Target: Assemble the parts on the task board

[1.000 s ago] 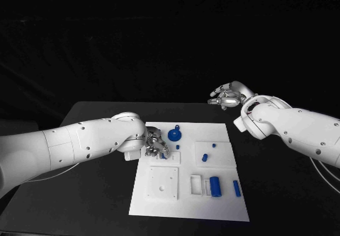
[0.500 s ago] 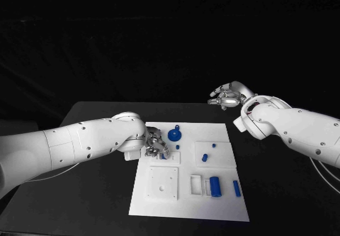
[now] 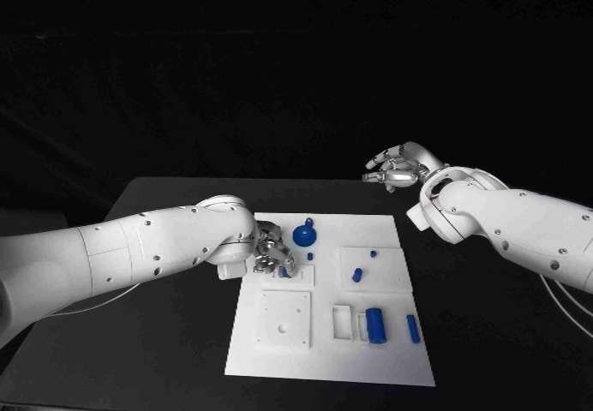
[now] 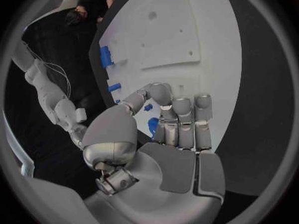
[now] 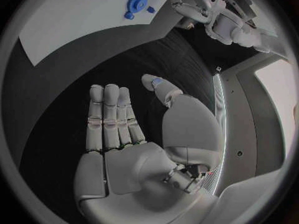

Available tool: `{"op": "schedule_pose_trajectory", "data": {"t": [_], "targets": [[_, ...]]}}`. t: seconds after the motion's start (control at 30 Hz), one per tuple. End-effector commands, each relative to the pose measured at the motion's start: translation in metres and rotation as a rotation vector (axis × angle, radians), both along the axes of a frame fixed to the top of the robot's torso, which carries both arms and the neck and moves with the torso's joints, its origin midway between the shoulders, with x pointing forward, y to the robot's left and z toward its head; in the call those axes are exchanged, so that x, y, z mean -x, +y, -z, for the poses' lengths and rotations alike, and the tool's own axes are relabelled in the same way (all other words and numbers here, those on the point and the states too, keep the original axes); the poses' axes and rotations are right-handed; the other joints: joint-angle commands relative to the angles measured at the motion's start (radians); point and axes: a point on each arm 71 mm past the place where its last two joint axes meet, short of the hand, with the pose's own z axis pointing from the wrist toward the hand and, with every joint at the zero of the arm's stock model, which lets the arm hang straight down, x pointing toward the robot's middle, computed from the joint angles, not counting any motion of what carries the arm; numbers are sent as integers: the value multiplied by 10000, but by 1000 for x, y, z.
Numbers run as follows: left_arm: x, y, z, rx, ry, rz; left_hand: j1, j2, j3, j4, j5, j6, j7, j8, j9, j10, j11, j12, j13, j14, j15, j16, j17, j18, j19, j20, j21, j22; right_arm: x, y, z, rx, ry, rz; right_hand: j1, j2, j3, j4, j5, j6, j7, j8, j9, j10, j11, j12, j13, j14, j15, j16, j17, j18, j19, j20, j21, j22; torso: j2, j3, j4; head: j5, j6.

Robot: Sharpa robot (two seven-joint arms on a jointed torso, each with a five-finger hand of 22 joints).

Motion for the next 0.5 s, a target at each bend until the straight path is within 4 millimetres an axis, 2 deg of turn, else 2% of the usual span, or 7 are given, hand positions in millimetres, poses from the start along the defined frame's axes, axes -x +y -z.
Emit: {"op": "schedule_pose_trajectory", "data": {"t": [0.03, 0.5], "targets": [[-1, 0, 0, -96, 42, 62, 123, 219, 115, -95, 60, 1502, -1030, 23, 23, -334, -380, 55, -16, -47, -223, 48, -12, 4, 58, -1482, -19, -9, 0, 2, 1, 34, -1, -162, 20, 96, -8, -49, 6, 7, 80, 28, 0, -78, 1, 57, -16, -83, 14, 25, -3, 145, 31, 8, -64, 3, 1, 1, 0, 2, -11], [-3, -3, 1, -202, 112, 144, 78, 241, 119, -78, -38, 1490, -1031, 8, 78, -350, -384, 78, -45, -49, -239, 60, -42, 9, 87, -1485, -30, -15, 0, 2, 1, 32, 6, -174, 23, 102, -4, -60, 7, 7, 80, 29, -1, -81, 1, 68, -29, -85, 15, 29, -10, 145, 34, 10, -71, 11, 6, -3, 0, -6, -17]]}}
